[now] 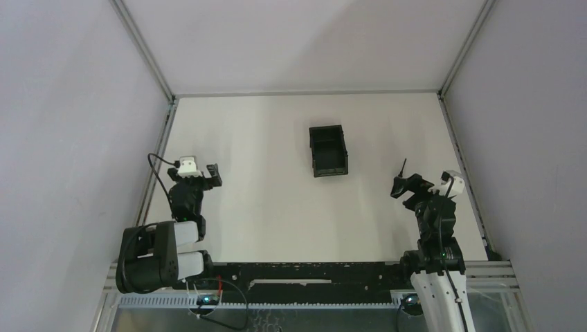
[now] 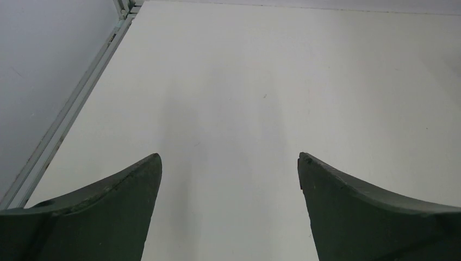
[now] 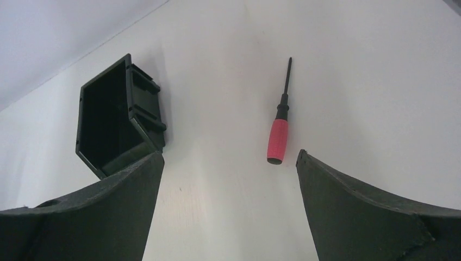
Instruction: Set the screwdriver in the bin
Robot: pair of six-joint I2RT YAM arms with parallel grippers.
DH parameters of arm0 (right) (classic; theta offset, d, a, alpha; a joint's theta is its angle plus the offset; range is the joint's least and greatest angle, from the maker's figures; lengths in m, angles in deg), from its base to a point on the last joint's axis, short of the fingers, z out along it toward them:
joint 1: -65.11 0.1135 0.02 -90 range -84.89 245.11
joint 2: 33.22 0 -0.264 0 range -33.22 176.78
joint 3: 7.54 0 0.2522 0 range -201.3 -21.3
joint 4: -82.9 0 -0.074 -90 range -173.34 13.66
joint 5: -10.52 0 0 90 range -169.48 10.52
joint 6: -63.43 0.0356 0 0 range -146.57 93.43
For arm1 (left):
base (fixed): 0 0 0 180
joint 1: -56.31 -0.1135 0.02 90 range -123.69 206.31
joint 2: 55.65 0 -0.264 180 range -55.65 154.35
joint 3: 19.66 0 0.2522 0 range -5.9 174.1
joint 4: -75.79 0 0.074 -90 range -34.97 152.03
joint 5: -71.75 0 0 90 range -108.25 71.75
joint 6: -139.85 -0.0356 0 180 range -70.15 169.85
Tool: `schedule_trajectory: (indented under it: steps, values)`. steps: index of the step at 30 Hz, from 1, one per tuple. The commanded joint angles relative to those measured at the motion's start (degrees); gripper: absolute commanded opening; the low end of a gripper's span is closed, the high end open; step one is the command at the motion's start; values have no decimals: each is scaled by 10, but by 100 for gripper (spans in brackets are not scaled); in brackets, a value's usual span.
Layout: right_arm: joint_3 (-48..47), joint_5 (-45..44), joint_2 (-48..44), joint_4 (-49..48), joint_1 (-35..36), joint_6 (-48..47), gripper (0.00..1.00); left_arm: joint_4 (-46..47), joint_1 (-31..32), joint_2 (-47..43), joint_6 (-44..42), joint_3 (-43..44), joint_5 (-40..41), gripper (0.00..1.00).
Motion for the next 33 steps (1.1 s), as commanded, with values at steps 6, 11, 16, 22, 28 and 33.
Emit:
schedule_trajectory:
  steps: [6, 11, 16, 22, 28, 33]
  values:
    - [-33, -28, -2, -75, 0, 21, 100, 25, 3, -1, 4, 27, -2, 100]
    - [-106, 21, 60, -126, -1, -49, 100, 25, 3, 0, 4, 27, -2, 100]
    - [-327, 24, 292, -1, 0, -106, 100, 25, 3, 0, 3, 27, -2, 100]
    - [-612, 85, 620, 312, -73, -84, 100, 25, 3, 0, 4, 27, -2, 100]
    - [-645, 155, 824, 361, -101, -114, 97, 25, 3, 0, 4, 27, -2, 100]
    - [-625, 117, 934, 337, -100, -119, 89, 25, 3, 0, 4, 27, -2, 100]
